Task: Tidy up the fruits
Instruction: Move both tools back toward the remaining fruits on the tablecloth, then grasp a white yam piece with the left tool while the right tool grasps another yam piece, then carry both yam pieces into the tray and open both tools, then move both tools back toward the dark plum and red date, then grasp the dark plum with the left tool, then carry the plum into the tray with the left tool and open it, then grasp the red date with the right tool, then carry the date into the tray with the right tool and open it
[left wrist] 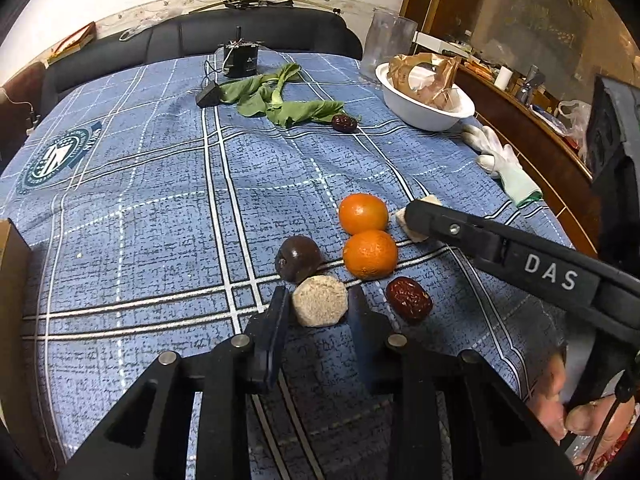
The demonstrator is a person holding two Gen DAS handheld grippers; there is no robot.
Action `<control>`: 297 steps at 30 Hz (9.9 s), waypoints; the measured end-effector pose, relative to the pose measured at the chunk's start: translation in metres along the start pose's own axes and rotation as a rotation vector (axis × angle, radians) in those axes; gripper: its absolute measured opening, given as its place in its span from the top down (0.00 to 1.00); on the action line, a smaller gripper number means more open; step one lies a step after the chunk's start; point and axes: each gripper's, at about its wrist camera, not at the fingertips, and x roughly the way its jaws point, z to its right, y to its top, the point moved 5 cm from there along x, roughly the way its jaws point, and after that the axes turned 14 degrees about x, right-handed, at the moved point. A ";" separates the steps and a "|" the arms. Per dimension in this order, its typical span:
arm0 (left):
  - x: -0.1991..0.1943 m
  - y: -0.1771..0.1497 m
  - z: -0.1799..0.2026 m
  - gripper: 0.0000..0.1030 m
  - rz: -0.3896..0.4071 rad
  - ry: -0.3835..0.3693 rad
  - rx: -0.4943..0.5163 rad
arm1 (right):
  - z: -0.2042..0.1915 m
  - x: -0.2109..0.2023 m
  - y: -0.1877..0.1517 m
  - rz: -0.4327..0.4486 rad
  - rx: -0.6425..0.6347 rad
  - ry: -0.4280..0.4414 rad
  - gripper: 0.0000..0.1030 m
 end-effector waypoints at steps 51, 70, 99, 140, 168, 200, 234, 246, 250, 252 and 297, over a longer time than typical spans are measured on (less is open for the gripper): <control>-0.164 -0.152 -0.253 0.51 -0.093 0.332 -0.451 | -0.283 0.034 -0.224 -0.316 -0.565 0.244 0.63; -0.241 -0.119 -0.170 0.18 0.139 0.455 -0.379 | -0.229 -0.041 -0.181 -0.199 -0.464 0.279 0.59; -0.176 -0.076 -0.041 0.18 0.060 0.341 -0.105 | -0.005 -0.090 -0.049 0.032 -0.032 0.039 0.57; -0.006 0.011 -0.026 0.25 -0.033 0.099 -0.038 | -0.019 -0.014 -0.059 -0.049 -0.236 -0.094 0.69; -0.001 0.010 -0.008 0.80 -0.040 0.048 0.023 | -0.028 -0.025 -0.064 -0.020 -0.248 -0.069 0.74; -0.222 -0.168 -0.174 0.80 0.164 0.320 -0.461 | -0.033 -0.046 -0.044 -0.030 -0.191 -0.028 0.73; -0.199 -0.208 -0.187 0.79 0.013 0.399 -0.412 | -0.104 -0.053 -0.079 -0.156 -0.193 0.195 0.82; -0.217 -0.209 -0.188 0.54 0.046 0.399 -0.445 | -0.059 -0.015 -0.069 -0.013 -0.309 -0.200 0.78; -0.225 -0.204 -0.185 0.52 0.070 0.404 -0.437 | -0.059 -0.010 -0.064 0.015 -0.335 -0.251 0.78; -0.229 -0.204 -0.184 0.51 0.078 0.403 -0.439 | -0.053 -0.012 -0.058 0.015 -0.318 -0.253 0.78; -0.246 -0.228 -0.210 0.49 0.123 0.401 -0.523 | -0.270 0.020 -0.173 -0.325 -0.505 0.221 0.79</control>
